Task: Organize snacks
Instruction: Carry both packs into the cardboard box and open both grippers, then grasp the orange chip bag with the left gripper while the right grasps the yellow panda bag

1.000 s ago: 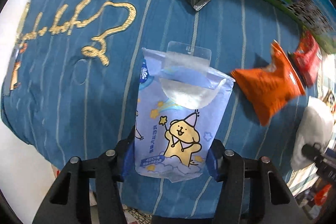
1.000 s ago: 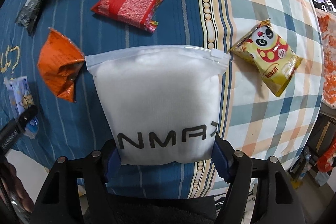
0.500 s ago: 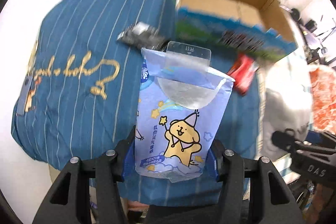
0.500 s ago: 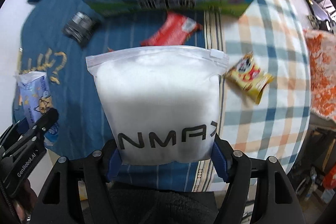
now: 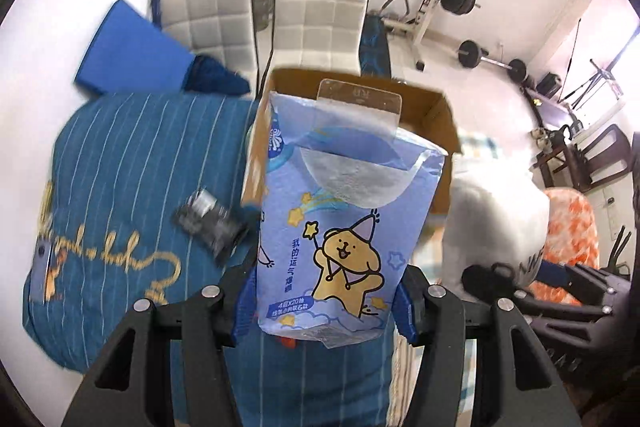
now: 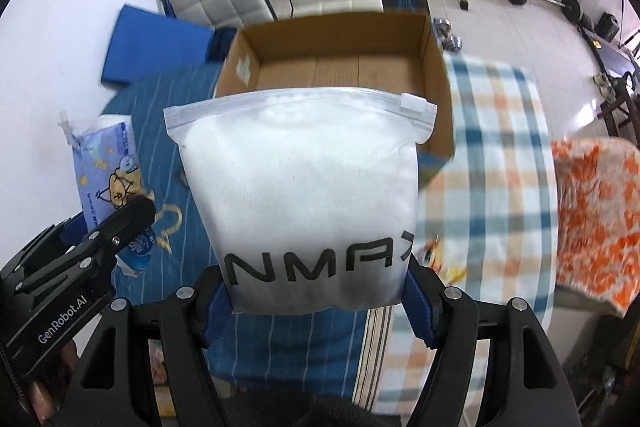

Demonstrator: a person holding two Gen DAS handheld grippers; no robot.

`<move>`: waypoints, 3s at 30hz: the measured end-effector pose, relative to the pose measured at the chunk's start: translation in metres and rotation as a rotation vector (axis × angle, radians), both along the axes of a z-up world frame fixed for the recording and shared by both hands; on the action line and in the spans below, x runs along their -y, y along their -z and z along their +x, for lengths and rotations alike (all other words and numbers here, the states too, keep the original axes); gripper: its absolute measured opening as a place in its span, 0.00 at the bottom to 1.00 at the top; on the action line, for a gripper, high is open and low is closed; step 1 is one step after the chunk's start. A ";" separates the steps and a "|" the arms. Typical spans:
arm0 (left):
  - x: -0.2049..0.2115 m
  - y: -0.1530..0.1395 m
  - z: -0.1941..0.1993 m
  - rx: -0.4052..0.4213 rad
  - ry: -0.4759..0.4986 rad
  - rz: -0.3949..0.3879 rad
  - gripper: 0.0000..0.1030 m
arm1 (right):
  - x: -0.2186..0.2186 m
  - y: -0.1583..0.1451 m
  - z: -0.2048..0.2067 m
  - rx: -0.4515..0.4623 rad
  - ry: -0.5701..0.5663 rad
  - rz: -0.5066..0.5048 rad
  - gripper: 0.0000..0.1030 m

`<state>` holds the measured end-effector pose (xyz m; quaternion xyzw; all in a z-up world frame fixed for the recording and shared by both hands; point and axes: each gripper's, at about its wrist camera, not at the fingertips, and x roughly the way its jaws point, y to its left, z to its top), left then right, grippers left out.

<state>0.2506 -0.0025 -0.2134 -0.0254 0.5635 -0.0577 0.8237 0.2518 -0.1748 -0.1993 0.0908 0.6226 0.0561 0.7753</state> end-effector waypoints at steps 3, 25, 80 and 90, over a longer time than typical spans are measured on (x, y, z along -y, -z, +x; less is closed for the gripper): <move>0.004 -0.003 0.036 0.019 0.013 -0.017 0.51 | 0.009 -0.004 0.031 0.020 0.006 -0.002 0.71; 0.055 0.122 0.221 -0.227 0.012 -0.057 0.51 | 0.067 0.140 0.204 -0.145 0.093 -0.027 0.71; 0.029 0.135 0.234 -0.270 0.017 -0.006 1.00 | 0.018 0.210 0.199 -0.213 0.019 -0.133 1.00; 0.007 0.084 0.183 -0.120 0.007 0.048 0.99 | 0.023 0.123 0.156 -0.023 0.062 -0.163 1.00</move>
